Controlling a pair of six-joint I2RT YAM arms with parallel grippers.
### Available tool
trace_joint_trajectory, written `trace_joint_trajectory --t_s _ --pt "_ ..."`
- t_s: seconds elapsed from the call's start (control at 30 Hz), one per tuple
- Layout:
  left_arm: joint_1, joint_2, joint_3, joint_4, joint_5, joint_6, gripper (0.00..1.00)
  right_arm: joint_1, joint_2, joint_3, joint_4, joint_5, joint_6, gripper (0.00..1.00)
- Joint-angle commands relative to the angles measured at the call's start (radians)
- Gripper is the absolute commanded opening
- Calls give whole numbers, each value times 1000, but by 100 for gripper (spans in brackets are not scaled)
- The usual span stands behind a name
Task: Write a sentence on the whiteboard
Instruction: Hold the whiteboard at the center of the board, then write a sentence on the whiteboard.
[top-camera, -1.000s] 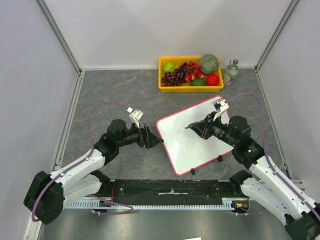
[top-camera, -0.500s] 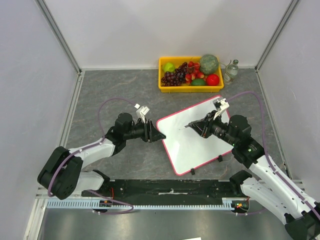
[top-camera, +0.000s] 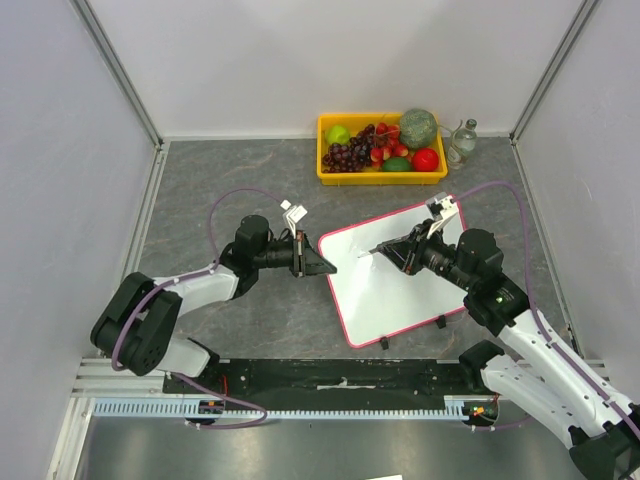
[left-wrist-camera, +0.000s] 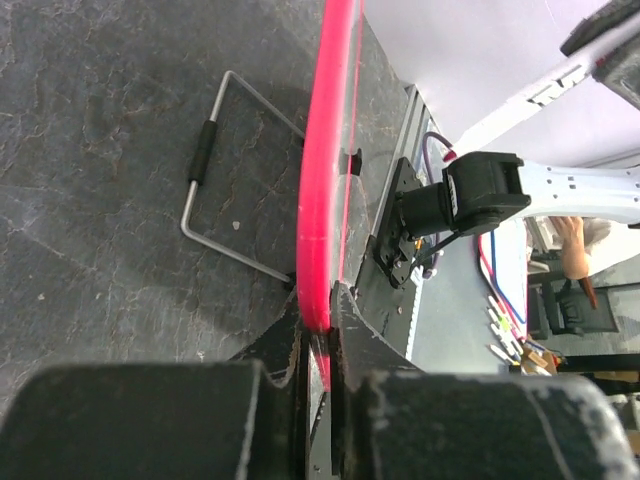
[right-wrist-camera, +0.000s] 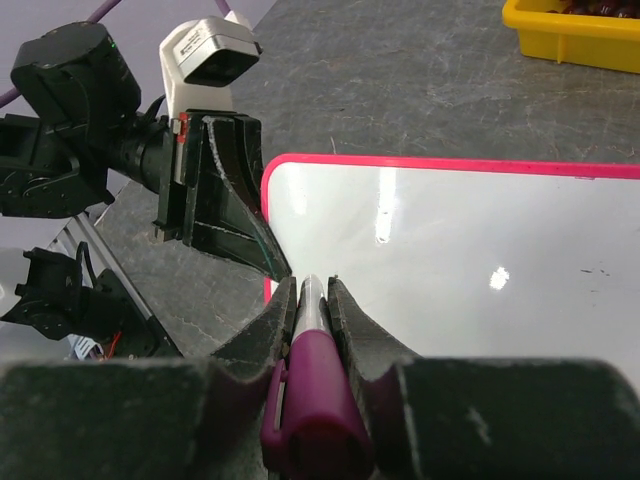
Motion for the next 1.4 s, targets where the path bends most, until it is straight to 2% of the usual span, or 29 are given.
trace_joint_trajectory --t_s 0.0,0.3,0.53,0.83,1.13,1.37 --pt "30 55 43 -80 103 154 2 -1 -2 50 45 11 -26 0" --pt "54 95 124 -268 186 243 2 0 21 82 48 14 -110 0" --pt "57 96 124 -287 196 256 2 6 65 73 128 47 -167 0" --pt "57 102 140 -324 183 269 2 152 59 36 232 268 -235 0" --pt "57 95 150 -343 165 271 2 319 134 13 301 480 -314 0" --pt "57 95 152 -345 169 271 2 378 180 4 344 594 -324 0"
